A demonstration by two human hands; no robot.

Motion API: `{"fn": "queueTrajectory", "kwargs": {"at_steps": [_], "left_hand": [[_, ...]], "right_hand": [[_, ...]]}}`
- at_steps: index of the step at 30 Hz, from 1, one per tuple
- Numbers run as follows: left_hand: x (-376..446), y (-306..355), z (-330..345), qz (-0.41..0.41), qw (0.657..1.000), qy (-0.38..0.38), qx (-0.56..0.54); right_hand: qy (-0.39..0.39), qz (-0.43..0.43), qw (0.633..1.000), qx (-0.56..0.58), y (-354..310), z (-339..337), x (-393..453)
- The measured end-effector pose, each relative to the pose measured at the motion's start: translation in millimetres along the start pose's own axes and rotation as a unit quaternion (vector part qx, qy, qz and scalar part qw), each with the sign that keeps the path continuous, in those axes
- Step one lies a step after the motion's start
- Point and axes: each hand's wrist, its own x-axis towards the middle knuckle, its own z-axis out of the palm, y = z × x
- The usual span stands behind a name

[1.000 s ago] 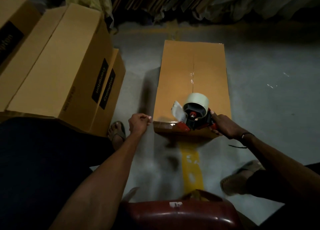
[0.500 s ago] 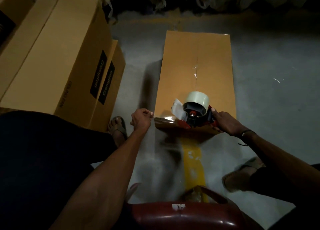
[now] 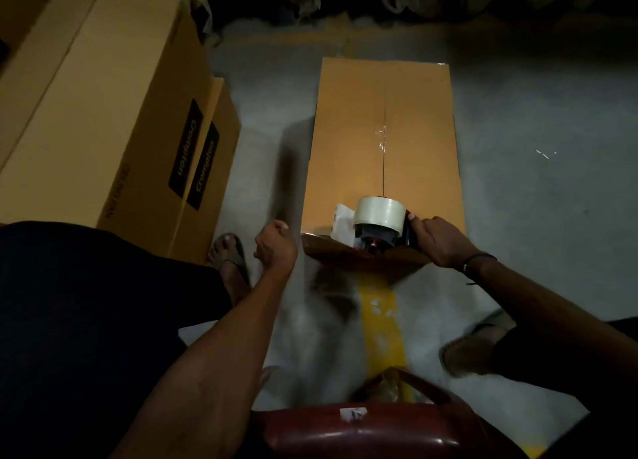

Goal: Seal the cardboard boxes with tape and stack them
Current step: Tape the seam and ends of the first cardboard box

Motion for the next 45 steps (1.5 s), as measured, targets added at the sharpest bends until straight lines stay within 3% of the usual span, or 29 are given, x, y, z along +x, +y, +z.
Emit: {"fn": "queueTrajectory", "kwargs": {"at_steps": [2,7,14,20,23,25,26,29,34,40,45], "left_hand": [[-6.6,14.8,5.2,0.025,0.999,-0.008,-0.026],[-8.6,24.0,20.4,0.021,0.998,-0.055,0.017],[-1.6,21.6,23.4,0.048,0.998,-0.042,0.014],[-5.4,23.5,19.0,0.065,0.997,-0.04,0.013],[-21.9,36.6,17.0,0.071,0.993,-0.015,0.092],[-33.3,46.4,23.5,0.129,0.982,0.012,0.14],[-39.6,52.4,31.9,0.176,0.976,-0.002,0.129],[-69.4,79.0,66.1,0.268,0.95,-0.149,0.055],[-117.2,121.5,118.3,0.277,0.895,-0.347,0.046],[-115.1,121.4,133.5,0.256,0.904,-0.339,0.054],[-115.0,121.7,135.5,0.261,0.903,-0.339,0.043]], "right_hand": [[-0.021,-0.006,0.999,-0.024,3.8,5.4,0.1],[0.12,-0.01,0.987,-0.103,-13.6,3.8,-0.6],[0.064,-0.045,0.98,-0.183,19.1,-9.9,0.4],[0.093,0.044,0.975,-0.198,108.0,-55.0,-39.4],[0.075,0.006,0.971,-0.227,132.2,-61.7,-51.9],[0.089,0.008,0.968,-0.234,137.7,-58.5,-49.7],[0.092,0.016,0.969,-0.23,137.8,-57.8,-48.6],[0.099,0.018,0.973,-0.209,137.8,-59.0,-47.4],[0.101,0.006,0.98,-0.171,140.3,-61.0,-48.1],[0.079,-0.006,0.983,-0.168,150.5,-56.4,-47.4],[0.092,0.034,0.984,-0.146,168.6,-62.3,-50.8]]}}
